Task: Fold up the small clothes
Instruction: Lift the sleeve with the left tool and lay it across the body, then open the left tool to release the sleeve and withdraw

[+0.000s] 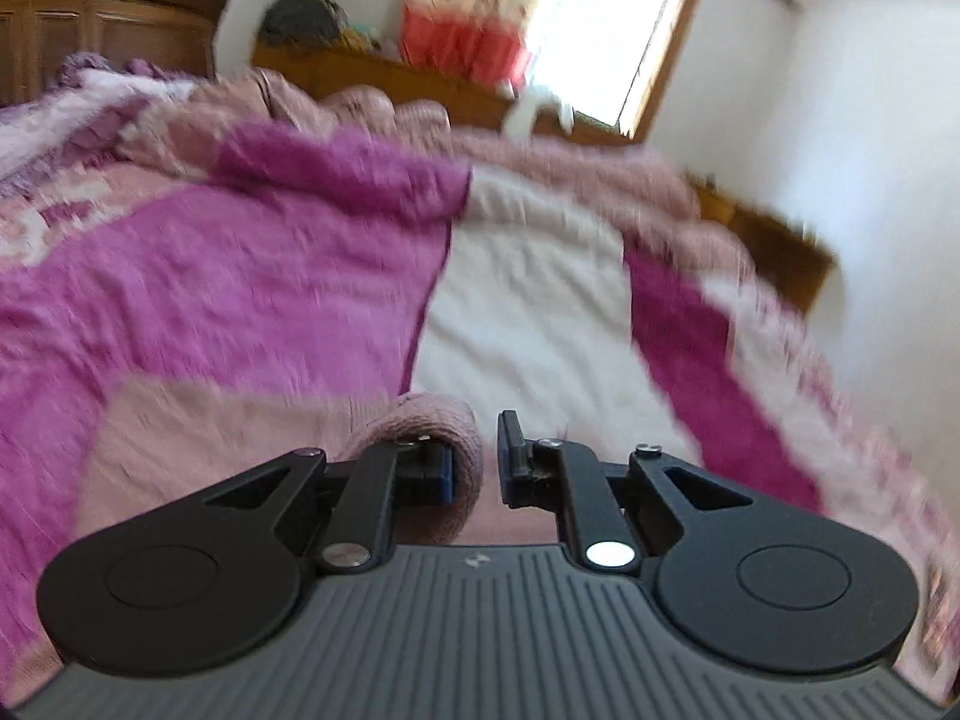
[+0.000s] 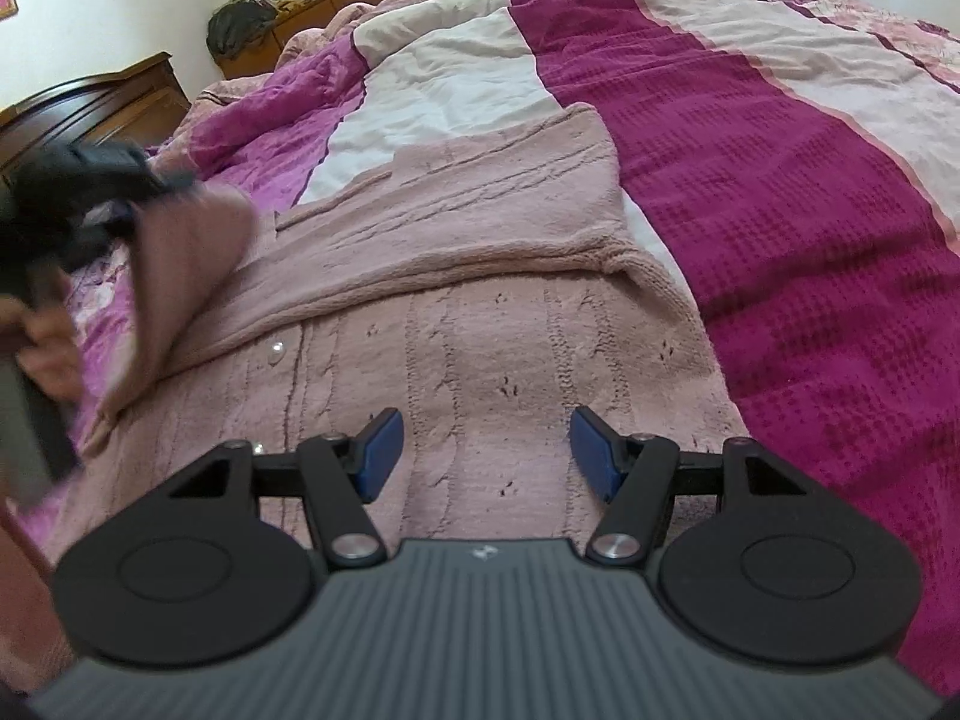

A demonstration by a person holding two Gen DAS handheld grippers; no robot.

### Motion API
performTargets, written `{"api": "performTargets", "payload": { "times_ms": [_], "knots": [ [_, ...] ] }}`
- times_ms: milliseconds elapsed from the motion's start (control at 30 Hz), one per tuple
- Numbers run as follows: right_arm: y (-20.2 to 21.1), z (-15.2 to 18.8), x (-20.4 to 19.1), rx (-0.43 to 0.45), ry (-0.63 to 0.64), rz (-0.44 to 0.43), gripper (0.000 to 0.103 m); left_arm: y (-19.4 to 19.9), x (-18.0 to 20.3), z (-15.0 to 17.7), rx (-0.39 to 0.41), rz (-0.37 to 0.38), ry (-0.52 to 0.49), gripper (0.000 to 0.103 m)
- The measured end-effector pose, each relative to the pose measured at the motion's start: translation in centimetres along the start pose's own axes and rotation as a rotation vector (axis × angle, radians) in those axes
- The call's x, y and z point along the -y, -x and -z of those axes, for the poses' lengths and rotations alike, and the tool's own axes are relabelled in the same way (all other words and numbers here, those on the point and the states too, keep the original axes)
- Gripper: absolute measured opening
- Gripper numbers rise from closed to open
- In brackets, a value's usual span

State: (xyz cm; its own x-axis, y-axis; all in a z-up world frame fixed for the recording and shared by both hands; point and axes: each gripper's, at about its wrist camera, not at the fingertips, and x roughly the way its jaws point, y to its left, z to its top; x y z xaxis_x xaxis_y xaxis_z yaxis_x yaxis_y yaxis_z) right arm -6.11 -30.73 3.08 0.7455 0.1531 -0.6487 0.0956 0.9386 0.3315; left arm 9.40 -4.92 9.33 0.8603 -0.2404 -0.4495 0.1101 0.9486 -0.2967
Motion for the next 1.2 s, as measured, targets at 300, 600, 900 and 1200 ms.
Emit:
{"api": "performTargets", "payload": {
  "times_ms": [300, 600, 900, 1200],
  "knots": [
    [-0.3, 0.1, 0.4, -0.006, -0.009, -0.009, 0.064, -4.7, -0.3, 5.0, -0.238, 0.029, -0.024, 0.017],
    [-0.4, 0.3, 0.2, -0.005, -0.004, 0.001, 0.063, -3.1, -0.6, 4.5, -0.305, 0.093, 0.011, 0.061],
    [-0.1, 0.3, 0.2, 0.003, -0.007, -0.001, 0.064, 1.5, -1.3, 5.2, -0.352, 0.039, -0.042, 0.065],
    [0.3, 0.0, -0.7, 0.013, 0.010, -0.007, 0.064, 6.4, -4.2, 5.7, -0.364, -0.066, -0.086, 0.065]
  ]
}}
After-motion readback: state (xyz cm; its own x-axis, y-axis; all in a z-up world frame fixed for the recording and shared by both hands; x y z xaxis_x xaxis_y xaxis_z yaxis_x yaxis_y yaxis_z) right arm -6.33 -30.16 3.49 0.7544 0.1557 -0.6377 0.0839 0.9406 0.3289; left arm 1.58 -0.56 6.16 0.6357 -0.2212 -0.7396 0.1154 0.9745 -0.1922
